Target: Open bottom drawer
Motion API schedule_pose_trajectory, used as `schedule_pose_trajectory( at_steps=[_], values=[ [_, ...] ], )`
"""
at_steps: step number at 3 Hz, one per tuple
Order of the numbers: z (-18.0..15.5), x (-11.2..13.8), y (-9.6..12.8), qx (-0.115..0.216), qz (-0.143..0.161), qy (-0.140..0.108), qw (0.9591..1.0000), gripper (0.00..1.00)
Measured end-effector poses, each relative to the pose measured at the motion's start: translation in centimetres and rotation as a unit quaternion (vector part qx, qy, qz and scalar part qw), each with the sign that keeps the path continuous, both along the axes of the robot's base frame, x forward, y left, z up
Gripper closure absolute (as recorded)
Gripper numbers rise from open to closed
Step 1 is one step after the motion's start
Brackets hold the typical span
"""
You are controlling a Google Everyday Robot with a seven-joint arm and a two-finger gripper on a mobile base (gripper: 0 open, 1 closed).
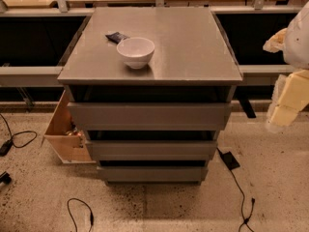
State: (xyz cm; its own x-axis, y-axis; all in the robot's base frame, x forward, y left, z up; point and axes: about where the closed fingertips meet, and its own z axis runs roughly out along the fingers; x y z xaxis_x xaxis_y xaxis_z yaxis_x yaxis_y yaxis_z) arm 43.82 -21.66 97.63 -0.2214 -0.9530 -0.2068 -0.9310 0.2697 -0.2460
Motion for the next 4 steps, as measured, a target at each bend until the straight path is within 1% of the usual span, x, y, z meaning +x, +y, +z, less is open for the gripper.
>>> schedule_pose_trajectory(
  at_steps=[1, 2, 3, 4],
  values=[
    [-0.2, 0.0, 0.0, 0.001, 0.0, 0.0, 1.0, 0.0],
    [-3.4, -0.3, -0.3, 0.011, -0.005, 0.009, 0.9999, 0.0],
    [-11.9, -1.5, -1.3, 0.022, 0.002, 0.021, 0.9995, 0.0],
    [-18.8, -2.2, -1.5, 0.008, 0.011, 0.025, 0.9996, 0.0]
  ],
)
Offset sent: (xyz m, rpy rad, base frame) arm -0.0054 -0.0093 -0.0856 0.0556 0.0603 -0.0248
